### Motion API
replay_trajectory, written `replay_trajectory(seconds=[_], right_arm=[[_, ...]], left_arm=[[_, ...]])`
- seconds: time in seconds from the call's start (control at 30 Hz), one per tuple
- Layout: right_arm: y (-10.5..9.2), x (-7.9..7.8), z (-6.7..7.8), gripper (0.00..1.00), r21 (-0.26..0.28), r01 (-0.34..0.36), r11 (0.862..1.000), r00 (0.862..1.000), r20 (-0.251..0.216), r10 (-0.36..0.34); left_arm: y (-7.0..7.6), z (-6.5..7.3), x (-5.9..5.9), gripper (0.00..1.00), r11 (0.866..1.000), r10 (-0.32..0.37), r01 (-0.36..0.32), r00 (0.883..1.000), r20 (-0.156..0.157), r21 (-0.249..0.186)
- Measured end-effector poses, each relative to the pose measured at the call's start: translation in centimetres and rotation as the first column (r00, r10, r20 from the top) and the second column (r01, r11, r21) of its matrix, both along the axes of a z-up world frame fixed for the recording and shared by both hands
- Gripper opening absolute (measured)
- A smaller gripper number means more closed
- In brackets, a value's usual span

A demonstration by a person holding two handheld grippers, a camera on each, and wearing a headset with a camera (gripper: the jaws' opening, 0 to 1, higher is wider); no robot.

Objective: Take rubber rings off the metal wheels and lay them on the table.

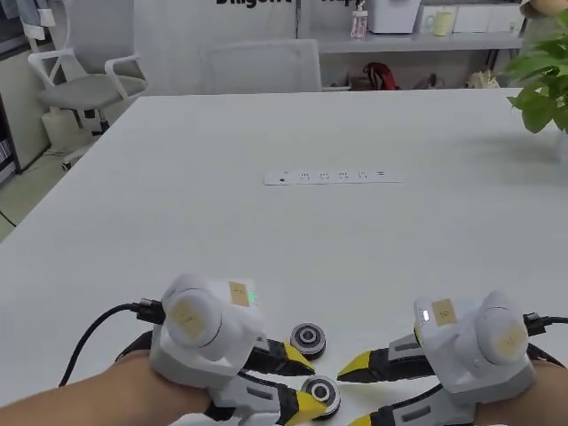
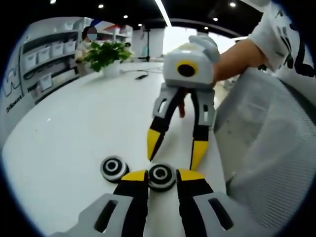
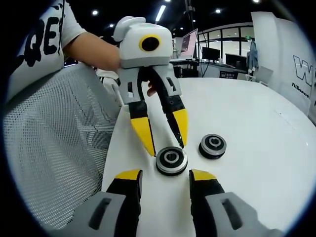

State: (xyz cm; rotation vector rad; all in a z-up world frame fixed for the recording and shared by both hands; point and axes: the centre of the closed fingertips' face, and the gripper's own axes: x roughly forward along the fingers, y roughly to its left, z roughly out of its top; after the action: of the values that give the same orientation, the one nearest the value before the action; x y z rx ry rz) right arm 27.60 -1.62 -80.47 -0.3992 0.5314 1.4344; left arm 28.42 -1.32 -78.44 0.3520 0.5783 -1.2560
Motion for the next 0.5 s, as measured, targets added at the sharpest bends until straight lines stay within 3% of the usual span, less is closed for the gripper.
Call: replay_trajectory(seconds=[0.23, 0.27, 0.3, 0.4, 0.5], right_arm=[[0.0, 0.0, 0.0, 0.35, 0.003, 0.0, 1.0, 1.0, 0.003, 0.0], [0.0, 0.0, 0.1, 0.34, 0.007, 0.001, 1.0, 1.0, 0.011, -0.001], [0.0, 0.1, 0.2, 0.33, 0.011, 0.001, 1.0, 1.0, 0.021, -0.001], [0.0, 0.4, 0.3, 0.34, 0.02, 0.013, 1.0, 1.0, 0.013, -0.013], [0.0, 0.3, 0.2, 0.34, 0.017, 0.016, 1.0, 1.0, 0.011, -0.016]], left_arm=[[-0.3, -0.9, -0.2, 0.19, 1.0, -0.01, 0.01, 1.0, 0.008, 0.028], [-0.6, -0.7, 0.2, 0.19, 1.0, -0.025, 0.024, 0.999, 0.046, 0.018], [-0.3, -1.2, -0.1, 0.18, 0.999, -0.01, 0.01, 1.0, 0.007, 0.035], [-0.2, -0.9, 0.3, 0.14, 0.999, -0.009, 0.007, 0.999, 0.048, 0.037], [-0.2, -1.0, 0.2, 0.14, 0.999, -0.01, 0.008, 0.999, 0.052, 0.036]])
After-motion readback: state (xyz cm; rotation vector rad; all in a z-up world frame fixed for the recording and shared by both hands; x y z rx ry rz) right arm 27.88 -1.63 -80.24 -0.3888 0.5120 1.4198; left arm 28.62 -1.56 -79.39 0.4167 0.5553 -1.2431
